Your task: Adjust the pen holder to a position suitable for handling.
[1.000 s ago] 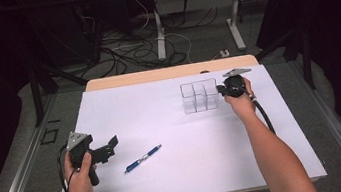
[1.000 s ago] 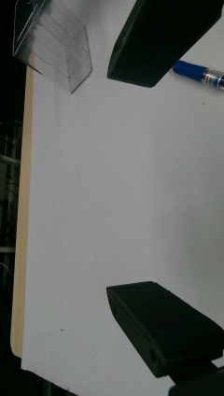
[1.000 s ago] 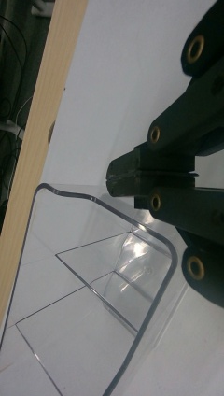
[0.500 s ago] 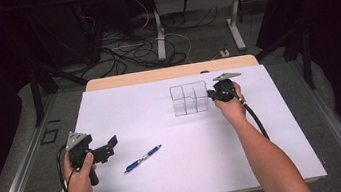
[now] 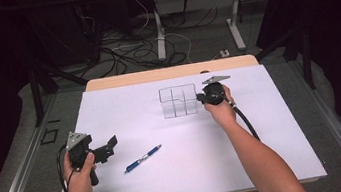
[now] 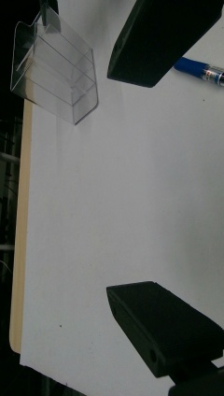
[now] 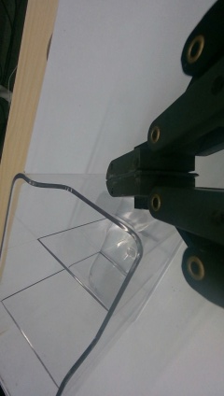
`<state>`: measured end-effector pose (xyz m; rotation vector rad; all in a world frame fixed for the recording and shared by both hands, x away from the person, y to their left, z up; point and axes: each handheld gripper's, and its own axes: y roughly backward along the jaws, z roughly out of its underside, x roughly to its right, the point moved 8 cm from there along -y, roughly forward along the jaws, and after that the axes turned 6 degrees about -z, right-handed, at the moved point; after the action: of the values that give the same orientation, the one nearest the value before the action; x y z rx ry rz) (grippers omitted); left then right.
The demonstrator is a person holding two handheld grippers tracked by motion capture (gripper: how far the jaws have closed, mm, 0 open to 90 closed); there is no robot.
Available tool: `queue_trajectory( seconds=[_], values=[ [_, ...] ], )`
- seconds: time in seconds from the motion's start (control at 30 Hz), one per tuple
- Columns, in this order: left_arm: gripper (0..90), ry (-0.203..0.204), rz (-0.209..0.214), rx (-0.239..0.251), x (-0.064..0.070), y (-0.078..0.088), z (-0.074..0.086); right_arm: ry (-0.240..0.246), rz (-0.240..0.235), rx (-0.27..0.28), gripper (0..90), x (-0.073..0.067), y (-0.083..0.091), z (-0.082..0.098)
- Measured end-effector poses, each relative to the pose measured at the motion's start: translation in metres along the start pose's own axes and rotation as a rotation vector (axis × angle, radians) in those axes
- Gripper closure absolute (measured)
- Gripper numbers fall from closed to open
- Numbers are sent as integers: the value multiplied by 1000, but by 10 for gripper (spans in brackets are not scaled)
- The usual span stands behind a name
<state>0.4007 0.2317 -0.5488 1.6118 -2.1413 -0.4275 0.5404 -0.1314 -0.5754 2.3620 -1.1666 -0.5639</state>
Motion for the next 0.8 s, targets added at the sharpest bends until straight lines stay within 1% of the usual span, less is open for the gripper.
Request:
queue_trajectory(
  seconds=[0.03, 0.1, 0.33, 0.4, 0.47, 0.57, 0.67, 0.77, 0.8],
  values=[
    [3, 1, 1, 0, 0, 0, 0, -2, -1, 0, 900, -1, -1, 0],
    [3, 1, 1, 0, 0, 0, 0, 9, -3, -2, 900, -2, -1, 0],
    [3, -1, 0, -3, 0, 0, 0, 1, -5, 1, 900, -5, -5, 0],
    [3, -1, 0, -3, 0, 0, 0, -10, -8, 2, 900, -5, -5, 1],
    [3, -2, -1, -4, 0, 0, 0, -6, -10, 1, 900, -5, -5, 1],
    [3, -4, -1, -6, 0, 0, 0, 3, -7, 1, 892, -6, -3, 0],
    [3, -9, -1, -9, 0, 0, 1, 13, -3, 0, 857, -6, 0, -1],
    [3, -10, -2, -9, 0, -1, 1, 19, 1, -4, 846, -6, 3, -2],
    [3, -11, -3, -9, 0, -1, 2, 26, 6, -2, 833, -6, 7, -3]
  ],
)
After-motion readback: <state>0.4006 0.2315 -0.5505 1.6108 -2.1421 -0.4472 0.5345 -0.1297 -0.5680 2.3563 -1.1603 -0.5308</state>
